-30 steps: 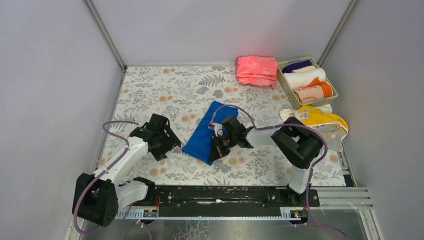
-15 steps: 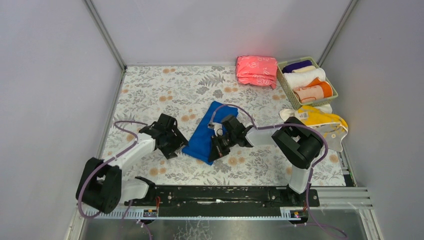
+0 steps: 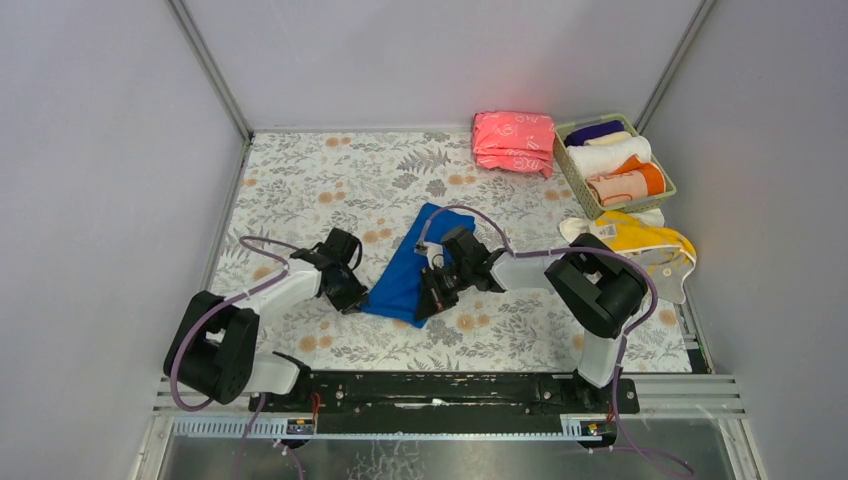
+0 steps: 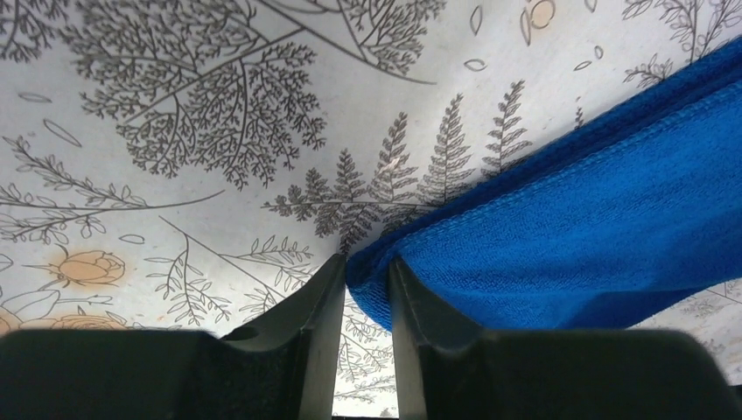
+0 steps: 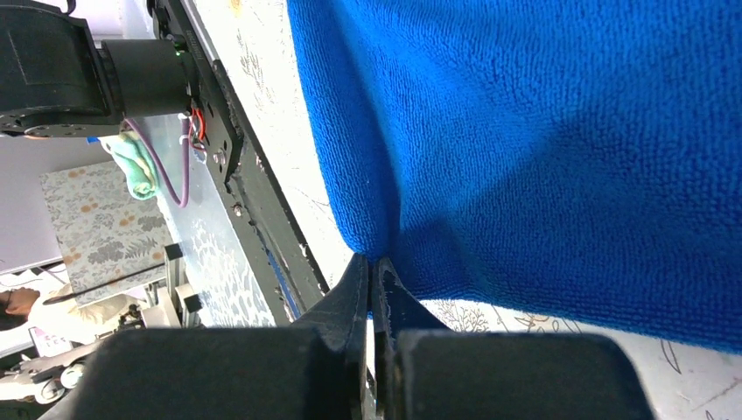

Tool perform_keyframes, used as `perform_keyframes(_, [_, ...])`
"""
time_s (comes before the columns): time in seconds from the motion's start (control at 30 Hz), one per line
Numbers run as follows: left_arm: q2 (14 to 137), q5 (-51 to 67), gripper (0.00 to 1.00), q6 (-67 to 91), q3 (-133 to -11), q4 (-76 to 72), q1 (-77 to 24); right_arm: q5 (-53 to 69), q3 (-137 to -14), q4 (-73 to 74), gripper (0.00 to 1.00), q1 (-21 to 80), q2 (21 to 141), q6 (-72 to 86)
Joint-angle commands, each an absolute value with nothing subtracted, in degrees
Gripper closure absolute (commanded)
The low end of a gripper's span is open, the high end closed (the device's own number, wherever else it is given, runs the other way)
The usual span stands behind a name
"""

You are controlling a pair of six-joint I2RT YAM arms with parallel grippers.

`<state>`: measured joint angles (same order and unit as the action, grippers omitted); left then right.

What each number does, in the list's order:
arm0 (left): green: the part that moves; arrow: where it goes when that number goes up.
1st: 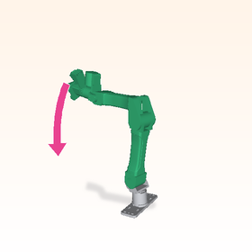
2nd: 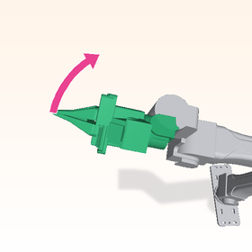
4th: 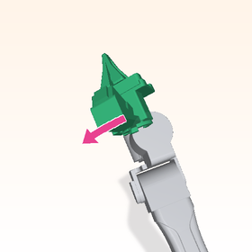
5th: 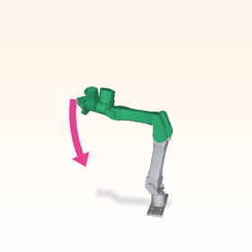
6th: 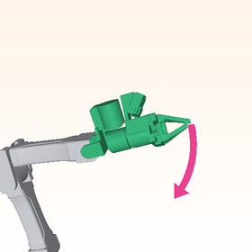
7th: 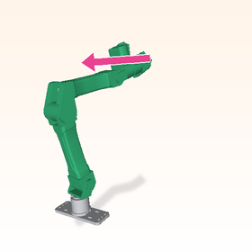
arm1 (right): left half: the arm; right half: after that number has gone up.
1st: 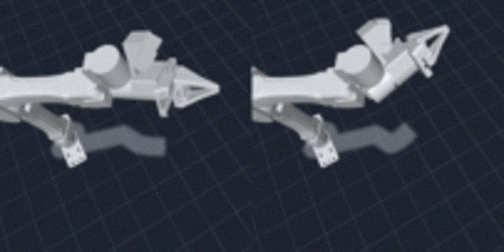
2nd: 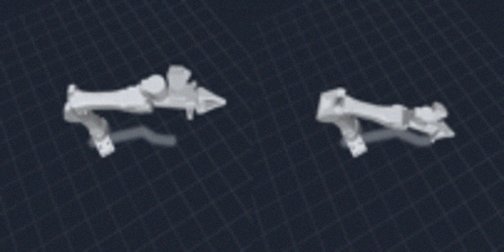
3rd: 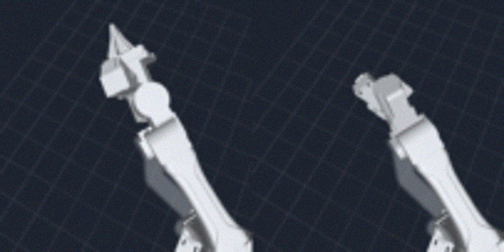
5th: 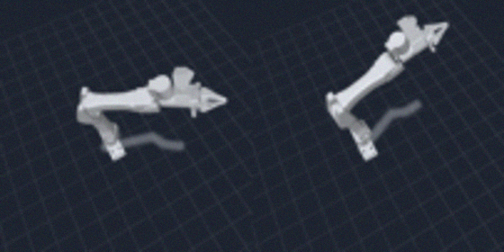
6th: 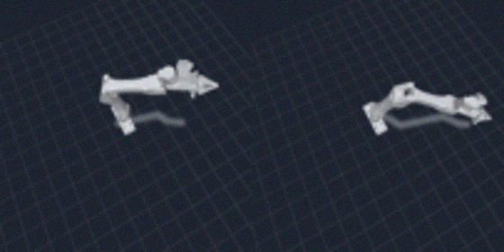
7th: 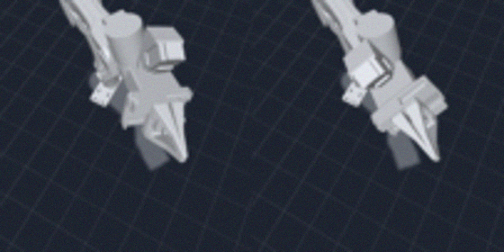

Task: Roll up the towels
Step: Roll the towel at the center of the board.

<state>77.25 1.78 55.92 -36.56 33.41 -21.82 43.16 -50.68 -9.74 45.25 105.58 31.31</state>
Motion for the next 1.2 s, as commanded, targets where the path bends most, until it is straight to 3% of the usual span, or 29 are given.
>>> perform_keyframes(0.0, [79.45,-3.17,0.77,52.57,-39.51,35.82,-22.04,45.07,-52.97,-10.24,0.99,43.90,104.07,33.10])
perform_keyframes(0.1, [79.59,-4.18,0.68,52.13,-40.92,36.52,-21.97,45.56,-53.13,-9.91,0.99,43.13,105.65,33.85])
perform_keyframes(0.27, [75.27,-4.25,0.44,53.47,-41.11,36.56,-21.96,47.23,-51.83,-12.64,0.99,41.96,107.87,36.01])
perform_keyframes(0.63, [60.81,-1.80,0.23,57.79,-35.11,38.25,-21.19,50.09,-49.10,-19.89,0.98,39.84,112.17,41.09])
perform_keyframes(0.87, [55.04,2.05,0.22,58.40,-32.52,39.03,-21.10,50.21,-48.97,-20.75,0.98,39.55,113.26,42.20])
perform_keyframes(1.17, [52.38,4.53,0.28,61.26,-26.89,40.00,-21.09,49.84,-48.69,-21.00,0.98,39.55,113.04,42.52])
